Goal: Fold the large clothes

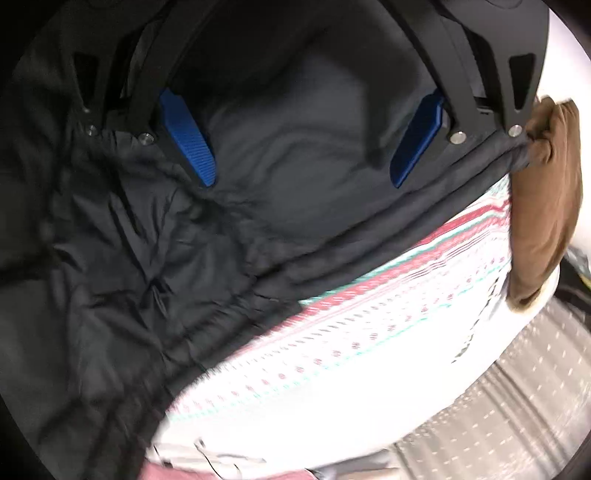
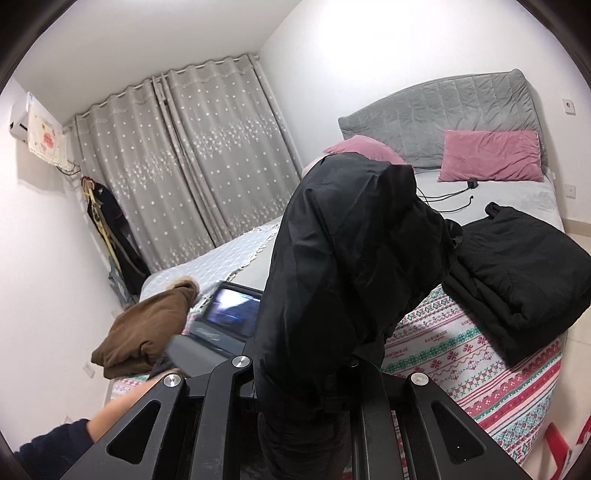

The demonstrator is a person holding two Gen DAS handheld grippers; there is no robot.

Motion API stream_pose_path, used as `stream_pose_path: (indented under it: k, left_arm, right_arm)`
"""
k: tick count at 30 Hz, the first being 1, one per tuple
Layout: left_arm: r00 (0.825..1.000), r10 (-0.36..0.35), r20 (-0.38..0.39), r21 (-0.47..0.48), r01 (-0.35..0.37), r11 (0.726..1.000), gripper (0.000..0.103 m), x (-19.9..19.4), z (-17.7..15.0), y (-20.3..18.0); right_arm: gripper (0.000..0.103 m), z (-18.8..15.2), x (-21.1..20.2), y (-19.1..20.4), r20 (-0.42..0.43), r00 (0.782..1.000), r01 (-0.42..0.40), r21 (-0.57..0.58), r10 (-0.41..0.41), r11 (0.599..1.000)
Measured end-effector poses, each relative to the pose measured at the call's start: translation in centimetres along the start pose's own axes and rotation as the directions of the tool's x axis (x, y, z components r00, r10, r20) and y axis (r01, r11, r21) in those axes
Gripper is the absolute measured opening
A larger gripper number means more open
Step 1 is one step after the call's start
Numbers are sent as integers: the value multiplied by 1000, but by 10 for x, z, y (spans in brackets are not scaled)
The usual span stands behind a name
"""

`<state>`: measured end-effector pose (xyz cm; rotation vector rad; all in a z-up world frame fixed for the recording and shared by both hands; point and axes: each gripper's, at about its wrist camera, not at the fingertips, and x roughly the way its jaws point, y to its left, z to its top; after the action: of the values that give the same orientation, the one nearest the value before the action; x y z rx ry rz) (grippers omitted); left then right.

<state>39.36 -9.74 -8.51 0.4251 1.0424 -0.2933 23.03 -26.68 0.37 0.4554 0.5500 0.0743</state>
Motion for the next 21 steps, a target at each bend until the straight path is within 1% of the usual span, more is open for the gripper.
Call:
stream_pose_path:
  k: [2,4,5,6,7,8,9,10,12,13,14,15,16,17,19,21]
  left_arm:
    - [999,-28,25,-61,30,998,96,-20,-15,30]
    - [997,-57,44,-129,63,990,96,-42,-39,63]
    - [996,-71,48,-180,79,981,96,-53,-57,82]
    - [994,-98,53,-247,108,963,96,-66,-78,101]
    - [990,-125,66,-294,139,946,96,-76,-93,110]
    - [982,-165,94,-356,188,915,96,-87,-115,126]
    - [974,-192,119,-398,224,890,96,-93,-133,140]
    - [971,-199,134,-441,238,865,96,-99,-153,156]
    - [980,-154,128,-490,198,849,96,-101,-175,174]
    - [987,-116,110,-523,157,838,96,-97,-189,186]
    - [989,-109,98,-545,145,826,96,-91,-198,193]
    - [989,-122,85,-566,149,811,96,-86,-207,197]
    - [984,-161,80,-589,177,789,96,-79,-217,201]
    - [978,-191,85,-600,203,774,96,-75,-224,204]
    - [963,-245,109,-607,260,751,96,-73,-233,202]
    - [948,-286,140,-604,310,734,96,-74,-238,199]
  right_arm:
    - [15,2,0,2,6,1000,8,-6,-8,1000]
    - [15,2,0,5,12,1000,10,-14,-10,1000]
    - [15,2,0,7,16,1000,10,-21,-10,1000]
    - [15,1,0,11,22,1000,12,-32,-12,999]
    - [15,0,0,16,29,999,17,-47,-16,999]
    - [15,-1,0,20,33,999,21,-58,-19,998]
    - [15,-3,-1,27,44,999,29,-86,-26,996]
    - [15,-5,0,33,52,998,38,-110,-32,993]
    - [15,-9,0,45,65,997,51,-156,-42,986]
    - [15,-11,-1,51,71,997,55,-176,-43,983]
    - [15,-14,-1,57,76,996,58,-195,-44,979]
    - [15,-15,-2,60,79,996,58,-207,-43,977]
    - [15,-19,-1,67,82,996,60,-227,-42,972]
    - [15,-22,-1,73,84,996,61,-244,-42,968]
    - [15,-27,-2,85,92,995,65,-274,-41,959]
    - [15,-34,-2,103,109,993,70,-319,-37,945]
